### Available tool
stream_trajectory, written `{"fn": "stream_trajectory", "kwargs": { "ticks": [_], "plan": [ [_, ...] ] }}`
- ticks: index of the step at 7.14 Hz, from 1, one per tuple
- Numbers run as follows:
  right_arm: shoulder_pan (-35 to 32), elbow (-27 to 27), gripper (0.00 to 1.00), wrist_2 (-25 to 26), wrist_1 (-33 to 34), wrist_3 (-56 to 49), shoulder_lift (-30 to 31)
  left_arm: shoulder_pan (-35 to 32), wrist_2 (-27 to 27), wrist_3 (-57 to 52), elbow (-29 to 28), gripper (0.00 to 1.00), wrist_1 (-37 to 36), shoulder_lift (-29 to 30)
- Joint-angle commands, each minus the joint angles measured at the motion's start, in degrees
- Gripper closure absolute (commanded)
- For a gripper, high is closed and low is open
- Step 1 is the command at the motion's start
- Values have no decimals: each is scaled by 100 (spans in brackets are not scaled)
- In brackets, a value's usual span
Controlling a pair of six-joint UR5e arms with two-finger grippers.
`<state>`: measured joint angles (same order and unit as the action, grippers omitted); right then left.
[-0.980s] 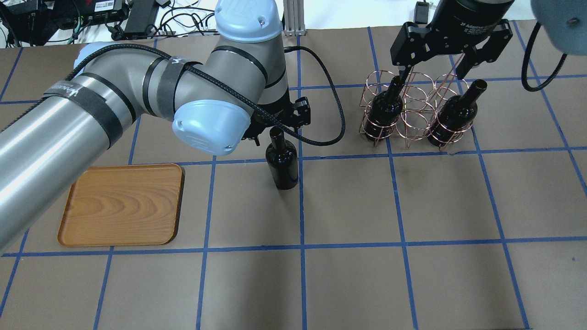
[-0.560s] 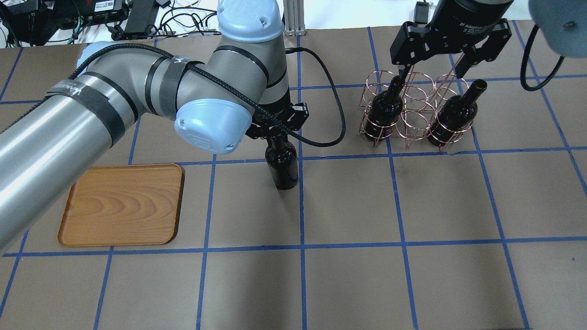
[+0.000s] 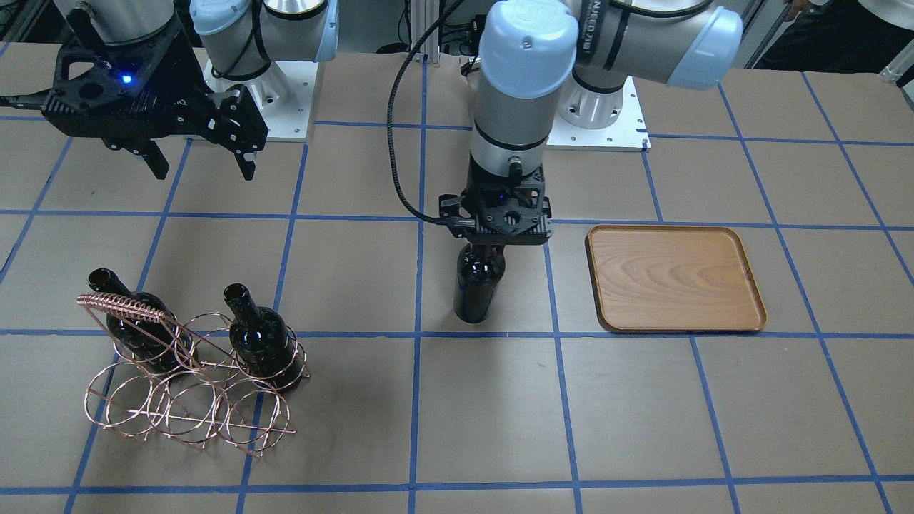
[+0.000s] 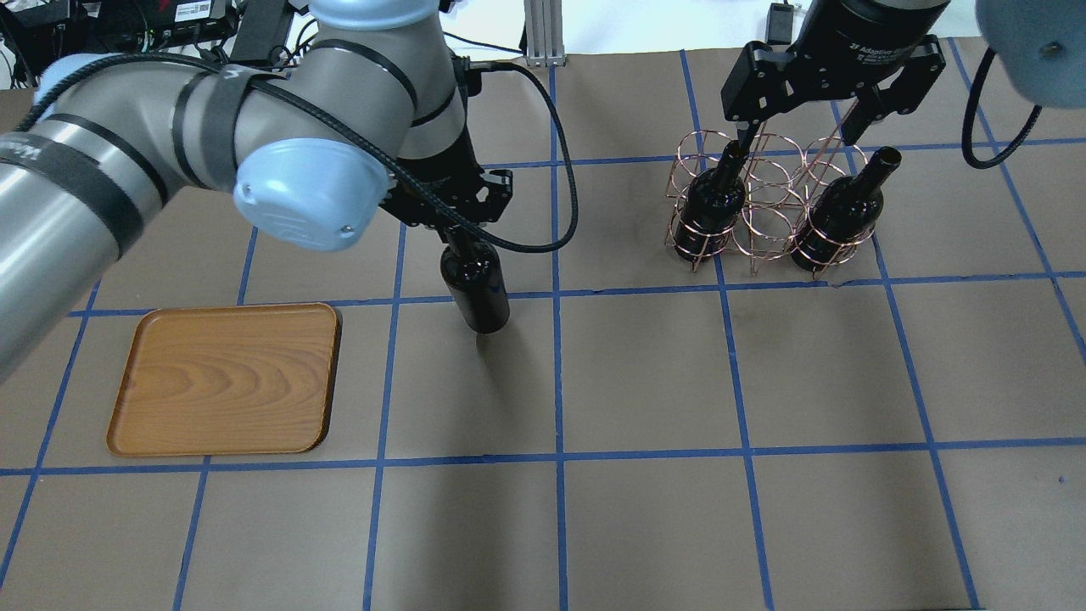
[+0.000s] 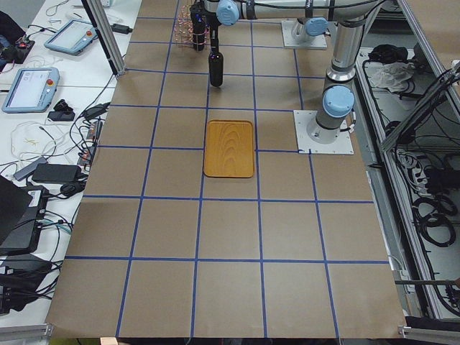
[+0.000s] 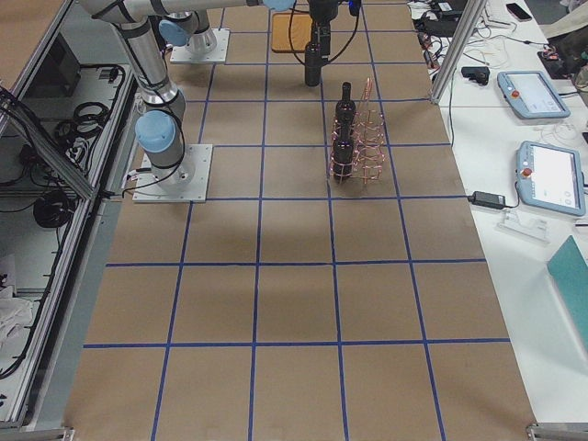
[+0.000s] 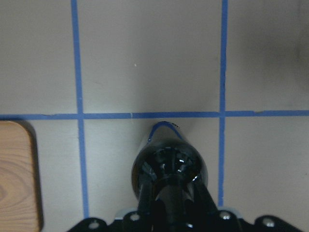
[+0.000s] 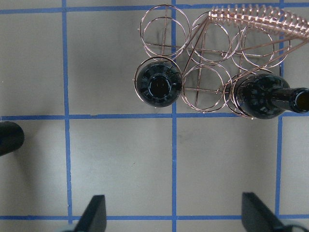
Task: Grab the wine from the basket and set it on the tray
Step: 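Carry the bottle with the left gripper onto the wooden tray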
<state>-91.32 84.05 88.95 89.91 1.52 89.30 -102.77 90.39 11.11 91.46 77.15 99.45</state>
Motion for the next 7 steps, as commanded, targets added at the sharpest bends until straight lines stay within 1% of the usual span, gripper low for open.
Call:
{"fn": "stream_trajectory", "kwargs": {
  "ticks": [1, 2, 3, 4, 5, 6, 7],
  "plan": [
    [0, 32, 0, -1, 17, -3, 0, 938, 66, -1683, 56, 85, 997, -573],
    [0, 33, 0, -1, 18, -3, 0, 1430, 145, -2735, 117, 85, 1543, -924],
    [0, 33, 0, -18, 18, -12, 0, 1836, 581, -3215, 196, 85, 1697, -1197],
    [0, 33, 0, -10, 18, -12, 0, 2310, 863, -3760, 388, 85, 1698, -1409],
    [0, 33, 0, -9, 18, -12, 0, 2993, 788, -4104, 599, 85, 1559, -1481],
    [0, 33, 0, -9, 18, -12, 0, 3731, 474, -4447, 906, 87, 922, -1342],
    [0, 33, 0, -9, 18, -12, 0, 3912, 288, -4538, 1153, 89, 777, -1419]
  ]
}}
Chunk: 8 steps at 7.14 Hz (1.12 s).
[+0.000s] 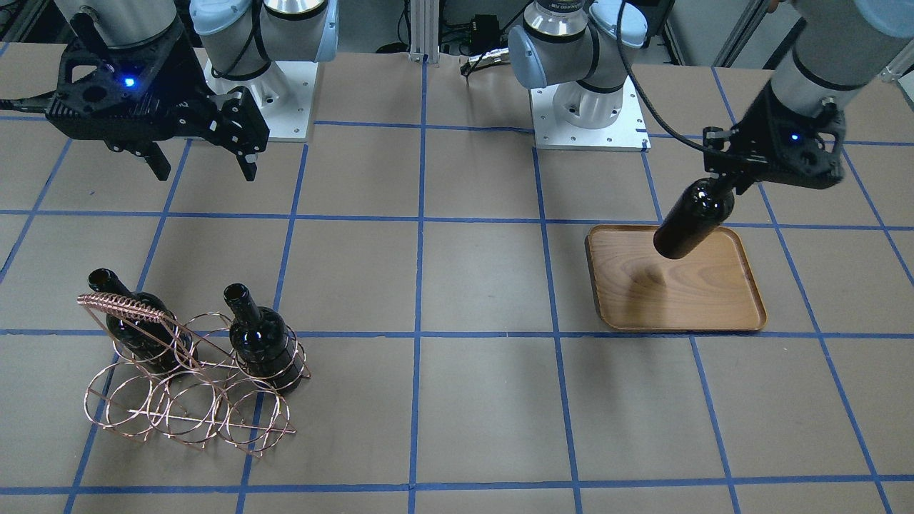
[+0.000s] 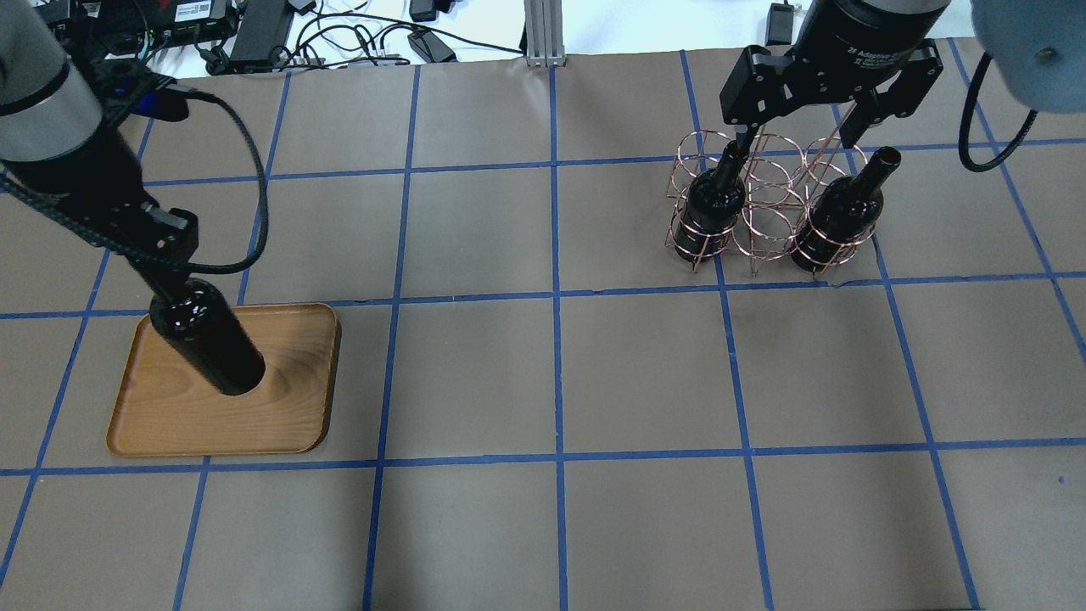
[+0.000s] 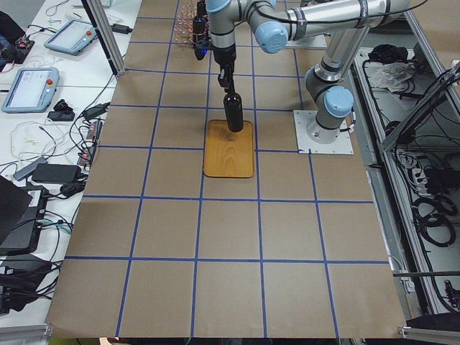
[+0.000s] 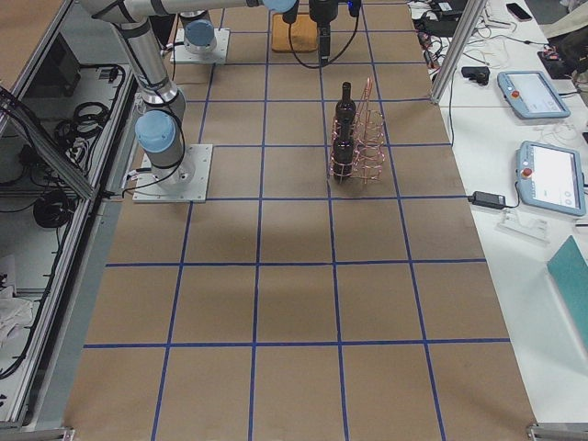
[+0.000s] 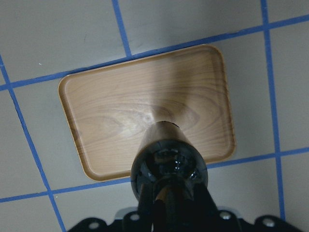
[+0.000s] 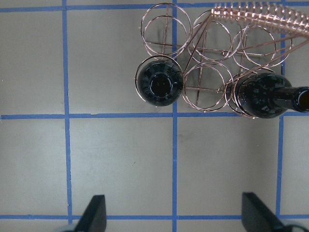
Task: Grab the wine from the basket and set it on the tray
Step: 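Carry the bottle with the left gripper onto the wooden tray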
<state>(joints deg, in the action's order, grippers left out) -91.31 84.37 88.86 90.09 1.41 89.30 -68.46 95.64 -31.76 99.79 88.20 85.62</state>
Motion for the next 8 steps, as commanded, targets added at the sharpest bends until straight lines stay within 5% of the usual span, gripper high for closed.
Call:
{"fn": "stream_trajectory", "kwargs": {
  "ticks": [1, 7, 8],
  "plan": [
    [-1, 0, 0, 8, 0, 0, 0, 492, -265, -260, 444, 96, -487, -2],
    [-1, 9, 0, 0, -18, 0, 0, 518, -265, -366, 594, 97, -699, 113],
    [-1, 9, 0, 0, 8, -9, 0, 518, -274, -366, 594, 55, -699, 139]
  ]
}}
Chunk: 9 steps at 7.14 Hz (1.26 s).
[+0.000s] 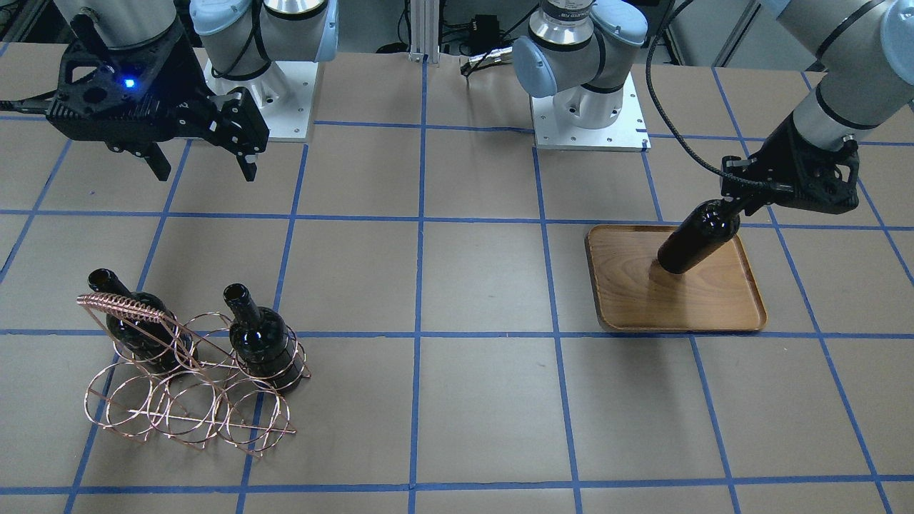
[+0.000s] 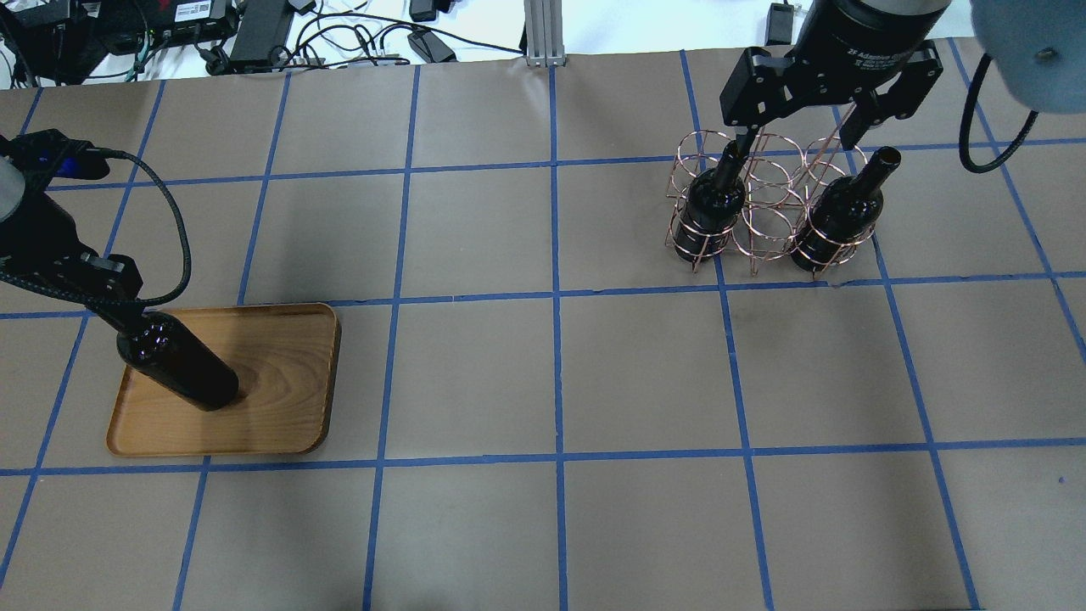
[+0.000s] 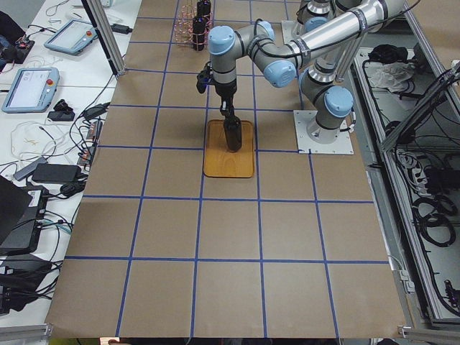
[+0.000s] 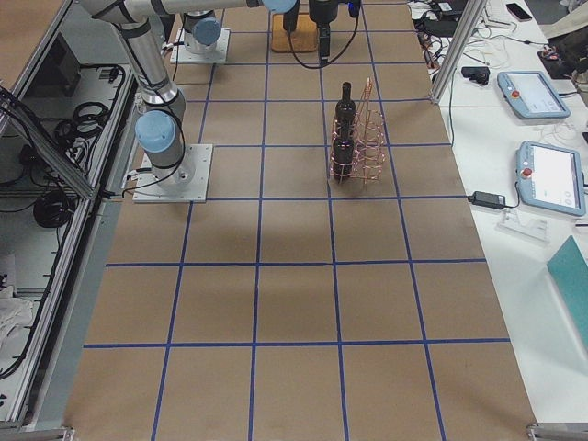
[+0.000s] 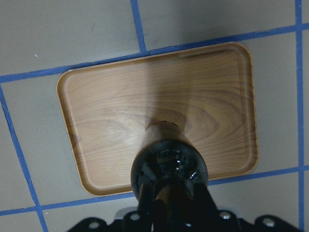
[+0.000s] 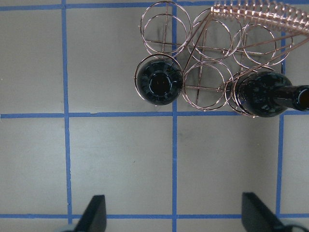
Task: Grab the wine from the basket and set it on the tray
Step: 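Lay the bottle down on the tray and release it with the left gripper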
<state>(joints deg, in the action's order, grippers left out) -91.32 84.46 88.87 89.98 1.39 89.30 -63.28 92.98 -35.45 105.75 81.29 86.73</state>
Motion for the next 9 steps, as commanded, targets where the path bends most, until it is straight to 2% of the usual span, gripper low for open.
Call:
{"fn": "stream_trajectory", "kwargs": {
  "ticks": [1, 2, 3, 4, 5, 6, 7, 8, 9],
  "plan": [
    [0, 0, 0, 8, 20, -7, 0, 0, 0, 3, -2, 37, 1, 37],
    [0, 0, 0, 8, 20, -7, 0, 0, 9, 3, -2, 21, 1, 37],
    [0, 0, 0, 8, 11, -7, 0, -9, 27, 37, -19, 14, -7, 37],
    [0, 0, 0, 8, 11, -16, 0, -27, 18, 168, -159, 11, -16, 37],
    [0, 0, 0, 8, 11, -16, 0, -357, -139, 605, -612, 8, 306, -33],
    [0, -9, 0, 8, 20, -16, 0, -1057, -123, 1175, -1287, 8, 927, 19],
    [0, -9, 0, 8, 20, -16, 0, -1490, -192, 2303, -1938, 5, 1586, 133],
    [0, 0, 0, 8, 11, -16, 0, -1843, -263, 3054, -2144, 0, 1705, 203],
    [0, 0, 0, 8, 11, -16, 0, -2290, -350, 3809, -2172, 0, 1663, 282]
  ]
}}
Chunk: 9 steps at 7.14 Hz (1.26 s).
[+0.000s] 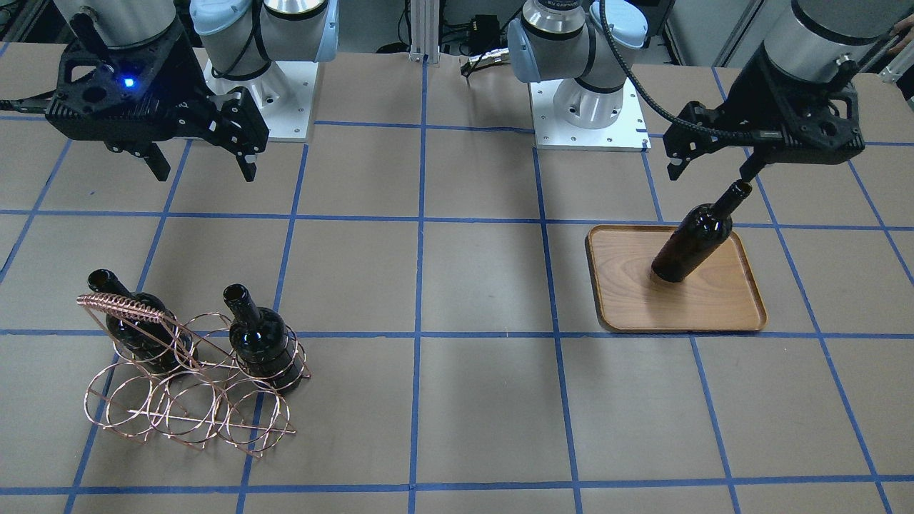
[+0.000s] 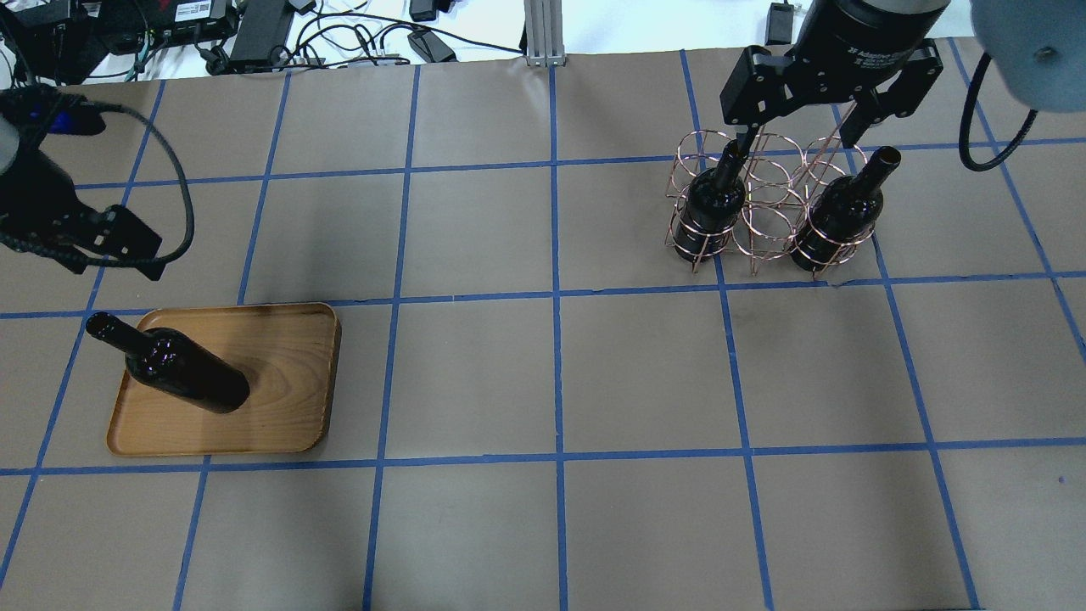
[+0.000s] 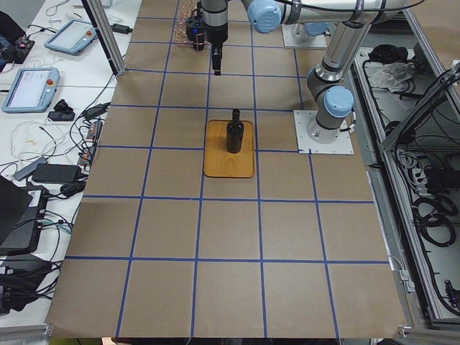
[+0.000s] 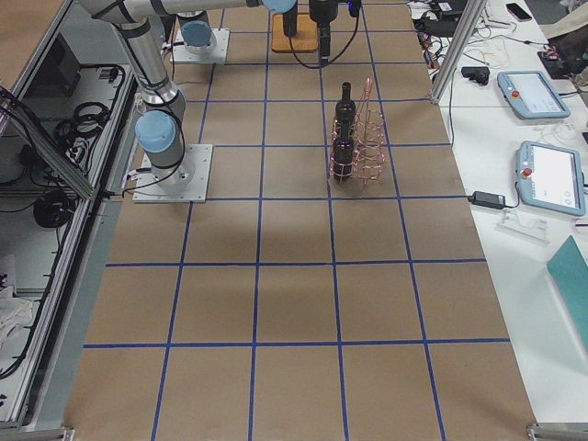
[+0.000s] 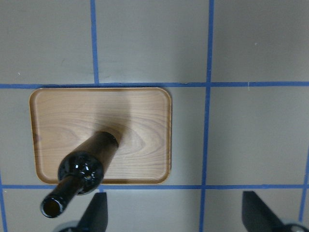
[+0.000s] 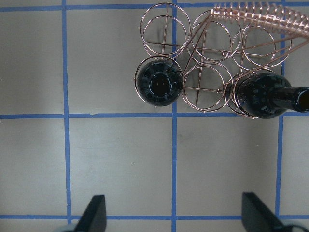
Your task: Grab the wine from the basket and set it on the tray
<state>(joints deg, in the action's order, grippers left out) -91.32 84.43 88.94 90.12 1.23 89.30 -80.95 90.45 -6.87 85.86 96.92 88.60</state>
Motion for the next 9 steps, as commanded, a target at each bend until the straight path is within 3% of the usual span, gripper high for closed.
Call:
{"fn": "stream_trajectory", "kwargs": {
  "ticks": [1, 4, 9],
  "plan": [
    [0, 3, 0, 0, 6, 0, 0, -849, -63, 1421, -192, 0, -179, 261],
    [0, -5, 0, -9, 171, 53, 17, -966, -36, 611, -175, 0, -636, 448],
    [0, 73, 0, 27, 129, 26, -44, -958, 61, 511, -157, 0, -657, 378]
  ]
}}
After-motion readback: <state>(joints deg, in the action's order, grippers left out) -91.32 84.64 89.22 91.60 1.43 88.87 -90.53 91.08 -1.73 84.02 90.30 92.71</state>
